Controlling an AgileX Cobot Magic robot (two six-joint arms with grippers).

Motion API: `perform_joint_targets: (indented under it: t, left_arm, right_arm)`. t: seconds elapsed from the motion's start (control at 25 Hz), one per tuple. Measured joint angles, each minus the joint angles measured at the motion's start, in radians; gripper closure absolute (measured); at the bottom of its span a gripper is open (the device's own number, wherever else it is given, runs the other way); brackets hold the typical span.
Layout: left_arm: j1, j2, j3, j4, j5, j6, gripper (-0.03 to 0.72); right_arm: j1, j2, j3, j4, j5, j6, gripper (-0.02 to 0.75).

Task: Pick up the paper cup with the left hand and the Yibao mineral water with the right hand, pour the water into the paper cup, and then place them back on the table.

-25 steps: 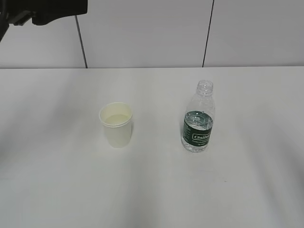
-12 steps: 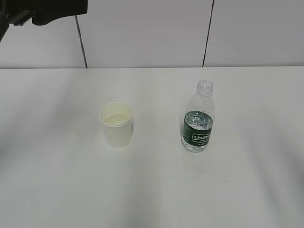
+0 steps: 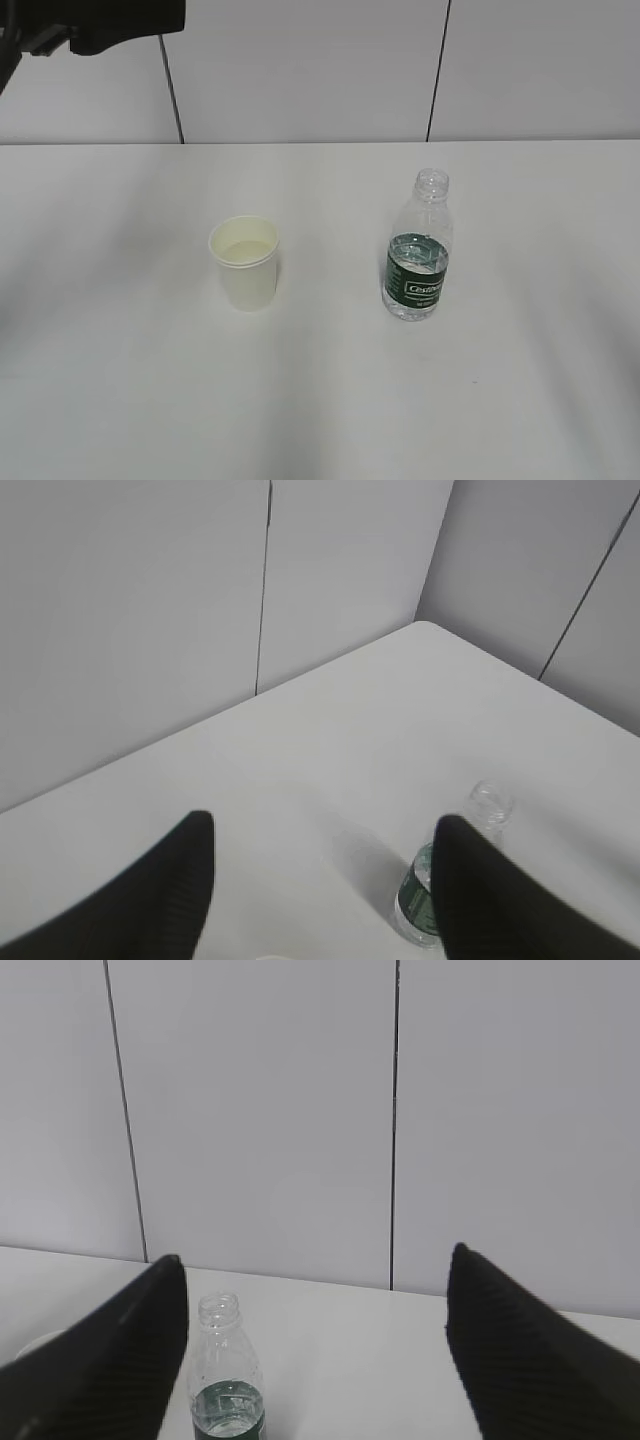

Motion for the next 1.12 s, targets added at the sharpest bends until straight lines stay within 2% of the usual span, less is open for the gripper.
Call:
perform_joint_targets:
  t: [0.2,0.32,0.6,0.84,0.96,1.12]
  left_arm:
    - [0.0,0.045,0.0,-0.004,-0.001,0.0,0.223]
    - [0.0,0.05,0.0,-0.106,-0.001,0.031,0.223]
    - [0.0,0.05,0.0,-0.54,0.035,0.261,0.223]
    - [0.0,0.05,0.0,-0.972,0.14,0.484,0.226]
    - [0.0,0.05,0.0,-1.131,0.22,0.593,0.23]
    - [0.0,0.05,0.0,-1.318,0.387,0.814,0.231]
  right_arm:
    - [0.0,0.0,0.0,0.0,0.0,0.0,0.146]
    - [0.0,0.0,0.0,0.0,0.0,0.0,0.146]
    - [0.0,0.0,0.0,0.0,0.0,0.0,0.146]
    - [0.0,0.0,0.0,0.0,0.0,0.0,0.146]
    - [0.0,0.0,0.0,0.0,0.0,0.0,0.146]
    - [0.0,0.0,0.0,0.0,0.0,0.0,0.146]
